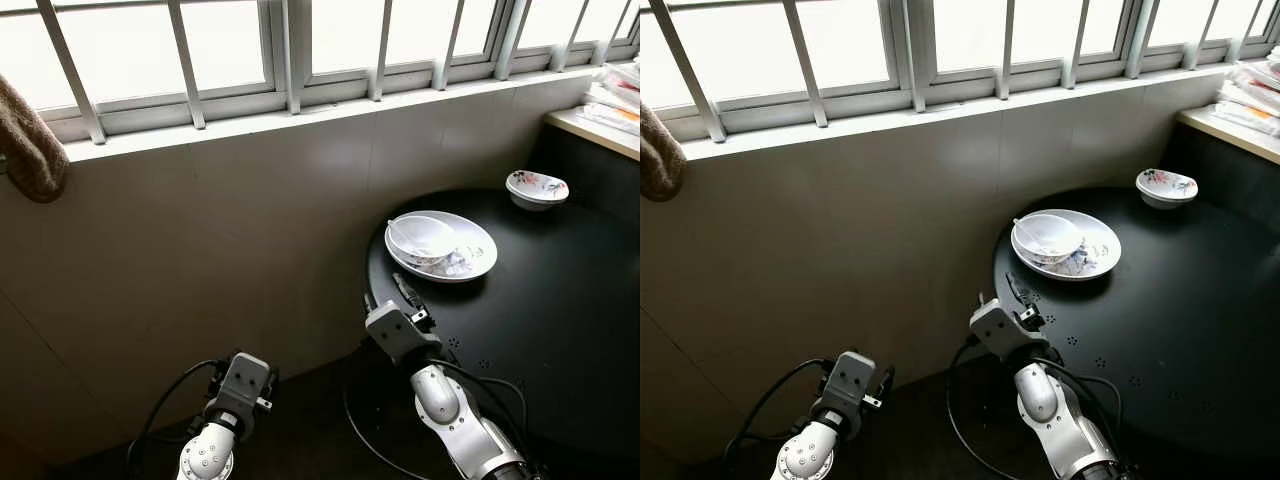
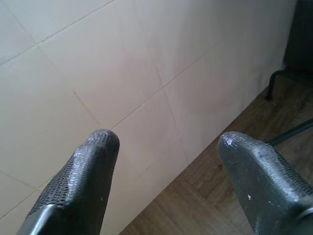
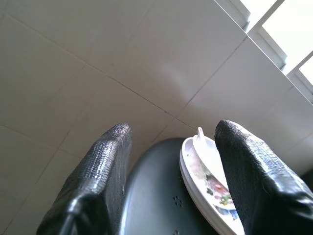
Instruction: Kitchen organization
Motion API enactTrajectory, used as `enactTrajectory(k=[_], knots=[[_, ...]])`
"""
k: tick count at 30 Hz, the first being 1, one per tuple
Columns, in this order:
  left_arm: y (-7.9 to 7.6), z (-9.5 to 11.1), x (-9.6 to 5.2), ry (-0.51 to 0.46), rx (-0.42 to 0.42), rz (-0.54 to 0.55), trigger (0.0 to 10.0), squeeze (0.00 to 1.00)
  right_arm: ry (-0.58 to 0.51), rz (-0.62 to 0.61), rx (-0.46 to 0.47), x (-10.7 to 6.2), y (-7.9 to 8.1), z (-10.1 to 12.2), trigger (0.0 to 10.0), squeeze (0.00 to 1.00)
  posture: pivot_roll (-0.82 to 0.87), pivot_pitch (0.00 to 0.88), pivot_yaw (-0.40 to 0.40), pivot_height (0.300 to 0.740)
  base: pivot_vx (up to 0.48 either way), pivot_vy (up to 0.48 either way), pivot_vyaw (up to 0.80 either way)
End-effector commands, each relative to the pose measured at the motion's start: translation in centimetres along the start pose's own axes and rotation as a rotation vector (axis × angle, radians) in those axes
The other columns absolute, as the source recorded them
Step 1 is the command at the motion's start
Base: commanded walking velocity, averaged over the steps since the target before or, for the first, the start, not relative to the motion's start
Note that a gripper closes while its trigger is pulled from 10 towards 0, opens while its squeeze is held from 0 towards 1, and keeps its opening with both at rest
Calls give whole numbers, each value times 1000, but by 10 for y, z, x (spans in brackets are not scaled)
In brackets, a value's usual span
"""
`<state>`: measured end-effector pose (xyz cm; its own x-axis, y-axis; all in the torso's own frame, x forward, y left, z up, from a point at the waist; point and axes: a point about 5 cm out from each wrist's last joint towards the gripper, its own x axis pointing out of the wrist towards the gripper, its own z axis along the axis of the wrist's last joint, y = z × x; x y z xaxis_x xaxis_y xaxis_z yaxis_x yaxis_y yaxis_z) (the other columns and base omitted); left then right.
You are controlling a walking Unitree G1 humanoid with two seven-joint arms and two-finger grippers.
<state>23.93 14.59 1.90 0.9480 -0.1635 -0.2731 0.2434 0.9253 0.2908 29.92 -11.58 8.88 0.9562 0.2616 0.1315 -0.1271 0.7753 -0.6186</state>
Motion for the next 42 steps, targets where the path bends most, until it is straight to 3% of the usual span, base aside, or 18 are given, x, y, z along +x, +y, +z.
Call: enactTrajectory(k=[1, 25, 42], knots=[[4, 4, 1, -20, -6, 17, 10000, 0, -10, -25, 8, 4, -5, 3, 10000, 0, -37, 0, 15, 740, 262, 0, 0], [4, 4, 2, -26, -3, 14, 10000, 0, 18, -74, 34, 6, -10, 0, 10000, 0, -38, 0, 17, 740, 291, 0, 0], [3, 5, 4, -29, -2, 13, 10000, 0, 58, -115, 90, 14, -23, -4, 10000, 0, -35, 0, 11, 740, 257, 0, 0]])
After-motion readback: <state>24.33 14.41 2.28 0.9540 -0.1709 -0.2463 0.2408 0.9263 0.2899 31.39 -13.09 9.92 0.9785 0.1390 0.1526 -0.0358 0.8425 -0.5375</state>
